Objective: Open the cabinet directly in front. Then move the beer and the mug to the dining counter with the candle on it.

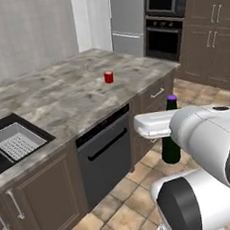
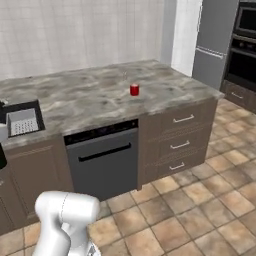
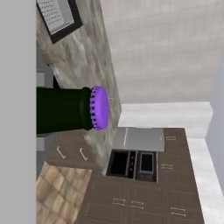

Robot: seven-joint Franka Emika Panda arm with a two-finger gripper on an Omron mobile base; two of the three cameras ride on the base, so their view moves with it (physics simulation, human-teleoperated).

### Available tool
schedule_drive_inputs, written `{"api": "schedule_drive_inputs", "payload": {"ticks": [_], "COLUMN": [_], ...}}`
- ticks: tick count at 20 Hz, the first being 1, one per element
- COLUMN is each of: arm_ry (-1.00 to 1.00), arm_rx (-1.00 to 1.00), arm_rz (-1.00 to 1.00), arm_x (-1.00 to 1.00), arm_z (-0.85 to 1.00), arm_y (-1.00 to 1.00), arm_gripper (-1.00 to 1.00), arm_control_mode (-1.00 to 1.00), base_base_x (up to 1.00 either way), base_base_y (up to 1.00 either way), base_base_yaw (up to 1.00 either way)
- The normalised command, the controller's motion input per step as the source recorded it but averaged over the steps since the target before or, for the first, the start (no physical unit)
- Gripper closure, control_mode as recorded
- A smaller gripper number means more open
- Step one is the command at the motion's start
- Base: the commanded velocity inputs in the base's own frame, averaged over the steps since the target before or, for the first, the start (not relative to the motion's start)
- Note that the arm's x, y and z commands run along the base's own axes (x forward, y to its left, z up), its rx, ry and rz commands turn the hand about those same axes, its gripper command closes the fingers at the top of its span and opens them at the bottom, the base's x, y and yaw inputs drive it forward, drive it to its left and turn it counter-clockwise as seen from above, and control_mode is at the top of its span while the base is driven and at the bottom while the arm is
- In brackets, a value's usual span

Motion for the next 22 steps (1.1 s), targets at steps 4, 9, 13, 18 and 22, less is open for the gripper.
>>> {"api": "schedule_drive_inputs", "payload": {"ticks": [4, 9, 13, 18, 22], "arm_ry": [0.00, 0.00, 0.00, 0.00, 0.00], "arm_rx": [0.00, 0.00, 0.00, 0.00, 0.00], "arm_rz": [0.00, 0.00, 0.00, 0.00, 0.00], "arm_x": [0.00, 0.00, 0.00, 0.00, 0.00], "arm_z": [0.00, 0.00, 0.00, 0.00, 0.00], "arm_y": [0.00, 0.00, 0.00, 0.00, 0.00], "arm_gripper": [1.00, 1.00, 1.00, 1.00, 1.00], "arm_control_mode": [1.00, 1.00, 1.00, 1.00, 1.00], "base_base_x": [1.00, 1.00, 1.00, 0.76, 0.47], "base_base_y": [-0.20, -0.30, -0.65, -0.98, -1.00], "base_base_yaw": [0.42, 0.46, 0.41, 0.29, 0.29]}}
